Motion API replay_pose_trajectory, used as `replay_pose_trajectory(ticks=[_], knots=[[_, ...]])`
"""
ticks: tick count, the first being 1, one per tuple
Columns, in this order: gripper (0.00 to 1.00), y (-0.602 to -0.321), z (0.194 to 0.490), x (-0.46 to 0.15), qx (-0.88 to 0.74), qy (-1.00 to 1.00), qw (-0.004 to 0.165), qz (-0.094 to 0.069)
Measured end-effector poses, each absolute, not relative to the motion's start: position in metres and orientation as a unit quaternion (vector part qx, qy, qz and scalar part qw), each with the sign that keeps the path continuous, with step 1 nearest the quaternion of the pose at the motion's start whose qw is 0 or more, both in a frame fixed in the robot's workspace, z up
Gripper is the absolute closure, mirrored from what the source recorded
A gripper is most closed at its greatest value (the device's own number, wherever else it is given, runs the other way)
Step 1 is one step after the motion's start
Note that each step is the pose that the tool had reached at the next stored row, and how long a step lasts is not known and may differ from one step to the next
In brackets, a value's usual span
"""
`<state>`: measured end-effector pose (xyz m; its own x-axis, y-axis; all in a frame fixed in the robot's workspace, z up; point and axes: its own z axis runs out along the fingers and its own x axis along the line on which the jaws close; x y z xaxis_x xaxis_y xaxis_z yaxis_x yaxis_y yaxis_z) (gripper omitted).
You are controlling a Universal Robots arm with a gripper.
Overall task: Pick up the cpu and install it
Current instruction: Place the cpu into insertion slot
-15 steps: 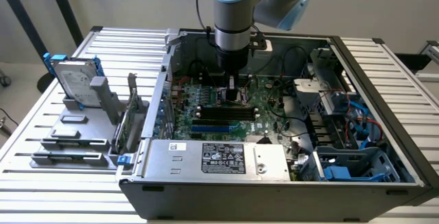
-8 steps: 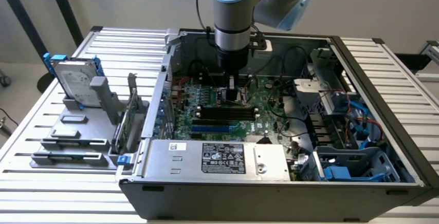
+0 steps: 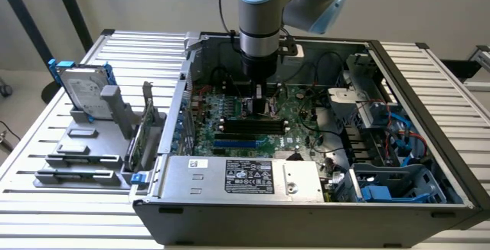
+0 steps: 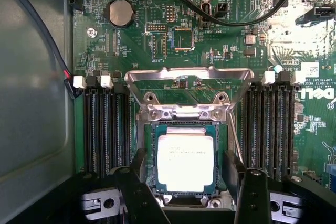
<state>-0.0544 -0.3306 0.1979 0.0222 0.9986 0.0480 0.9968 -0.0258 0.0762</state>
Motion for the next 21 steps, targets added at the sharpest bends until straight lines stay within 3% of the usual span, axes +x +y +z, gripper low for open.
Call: replay_pose_trajectory(ticks=[19, 21], knots=[[0.32, -0.33, 0.221, -0.066, 0.715, 0.697, 0.003, 0.051], [0.4, -0.33, 0.223, -0.069, 0.715, 0.697, 0.001, 0.053]])
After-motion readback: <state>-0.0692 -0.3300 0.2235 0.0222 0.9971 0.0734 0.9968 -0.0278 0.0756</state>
